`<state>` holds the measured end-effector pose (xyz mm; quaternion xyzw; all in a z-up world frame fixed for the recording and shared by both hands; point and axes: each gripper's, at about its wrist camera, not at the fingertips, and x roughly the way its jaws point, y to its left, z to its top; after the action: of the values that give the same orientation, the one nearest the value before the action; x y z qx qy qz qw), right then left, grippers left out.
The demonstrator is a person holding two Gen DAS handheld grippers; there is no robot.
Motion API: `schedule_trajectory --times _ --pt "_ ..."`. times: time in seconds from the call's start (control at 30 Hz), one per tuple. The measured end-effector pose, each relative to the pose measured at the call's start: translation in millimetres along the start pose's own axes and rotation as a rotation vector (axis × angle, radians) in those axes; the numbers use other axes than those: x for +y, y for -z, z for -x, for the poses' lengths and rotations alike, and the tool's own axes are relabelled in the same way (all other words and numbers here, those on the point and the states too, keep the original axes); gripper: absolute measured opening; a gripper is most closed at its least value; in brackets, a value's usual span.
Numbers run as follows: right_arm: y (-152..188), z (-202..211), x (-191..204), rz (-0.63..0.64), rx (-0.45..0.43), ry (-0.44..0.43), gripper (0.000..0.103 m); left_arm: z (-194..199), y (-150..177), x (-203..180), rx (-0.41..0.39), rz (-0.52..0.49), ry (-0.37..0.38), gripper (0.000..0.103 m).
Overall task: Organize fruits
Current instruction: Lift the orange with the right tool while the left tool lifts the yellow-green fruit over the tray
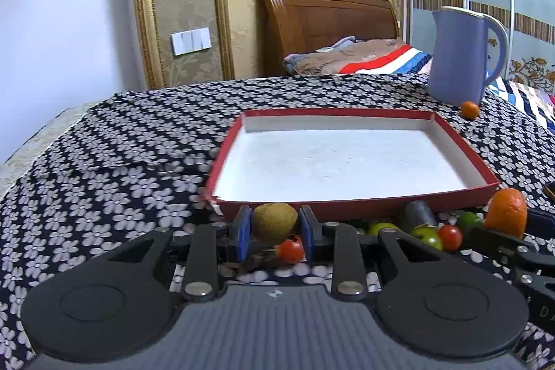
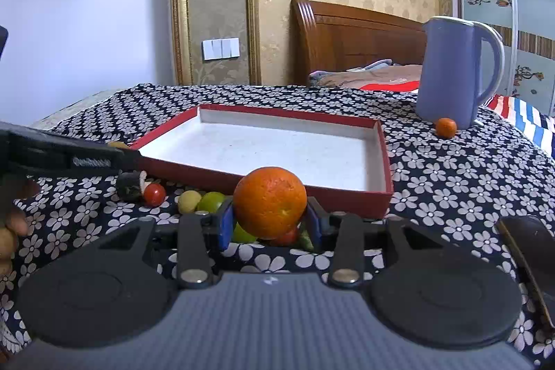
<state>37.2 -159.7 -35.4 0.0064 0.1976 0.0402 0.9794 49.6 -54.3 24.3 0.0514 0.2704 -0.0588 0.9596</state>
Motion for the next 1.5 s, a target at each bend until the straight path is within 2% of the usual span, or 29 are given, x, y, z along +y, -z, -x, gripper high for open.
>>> schedule_trajectory --times 0.23,0.53,0.73,1.27,1.5 --pt "-5 0 -6 -0.005 -0.014 0.032 0.039 -10 -1 -15 0.014 -0.010 -0.004 0.029" --pt "-18 -11 -7 -0.017 -0.022 0.054 0.040 -16 -7 -14 0.010 0.029 -0.041 0.029" --pt "-25 -21 -8 -0.017 -0.016 0.062 0.040 -18 -13 -16 0.003 0.018 -0.043 0.029" --pt "-38 -27 -10 -0.001 -0.019 0.064 0.040 -19 -28 -19 0.017 0.011 -0.009 0.029" --pt "-56 -19 -9 0.015 -0.054 0.058 0.040 -12 -48 -15 0.011 0.018 0.006 0.029"
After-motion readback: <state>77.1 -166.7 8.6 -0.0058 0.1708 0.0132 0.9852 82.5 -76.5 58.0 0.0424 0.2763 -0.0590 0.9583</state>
